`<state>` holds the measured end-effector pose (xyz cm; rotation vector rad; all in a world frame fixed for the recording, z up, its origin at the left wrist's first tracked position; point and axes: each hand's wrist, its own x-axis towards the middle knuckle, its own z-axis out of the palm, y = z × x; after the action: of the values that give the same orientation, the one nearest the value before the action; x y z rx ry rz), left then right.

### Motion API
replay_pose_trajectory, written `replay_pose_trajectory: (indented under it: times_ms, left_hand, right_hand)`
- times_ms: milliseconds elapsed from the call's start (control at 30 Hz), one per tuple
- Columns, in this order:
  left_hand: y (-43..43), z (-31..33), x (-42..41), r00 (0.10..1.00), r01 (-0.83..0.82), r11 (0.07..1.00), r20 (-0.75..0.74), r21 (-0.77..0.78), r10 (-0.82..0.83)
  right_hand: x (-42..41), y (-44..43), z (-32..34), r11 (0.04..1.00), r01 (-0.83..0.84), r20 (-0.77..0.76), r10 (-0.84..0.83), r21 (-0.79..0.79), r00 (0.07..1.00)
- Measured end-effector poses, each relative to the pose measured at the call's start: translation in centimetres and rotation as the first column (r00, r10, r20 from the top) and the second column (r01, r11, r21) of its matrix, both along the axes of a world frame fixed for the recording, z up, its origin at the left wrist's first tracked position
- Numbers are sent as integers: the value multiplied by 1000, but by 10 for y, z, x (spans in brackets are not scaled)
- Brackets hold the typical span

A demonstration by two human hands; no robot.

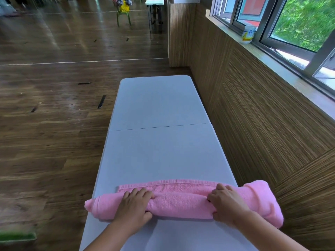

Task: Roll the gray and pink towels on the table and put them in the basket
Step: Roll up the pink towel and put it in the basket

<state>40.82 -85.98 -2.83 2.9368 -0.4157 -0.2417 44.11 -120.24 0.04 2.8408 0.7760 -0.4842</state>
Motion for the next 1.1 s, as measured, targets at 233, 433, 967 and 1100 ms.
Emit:
replay_pose_trajectory:
  times_ms: [233,433,967,1100]
  left_hand:
    - [1,24,24,982,13,999,-190,-43,-21]
    - [8,7,44,989,-51,998,133,-36,56]
    - [-97,-17,29,999,30,999,-30,33,-29]
    - [-63,-19,33,995,92,995,45,28,-93]
  right_hand:
    - [22,-9,13,966,209,-305,-156,151,939]
    - [35,-17,-1,942,58,208,-133,331,969]
    - [24,78,-40,977,10,78,-28,211,997]
    - [33,30,-41,965,-18,75,-1,261,997]
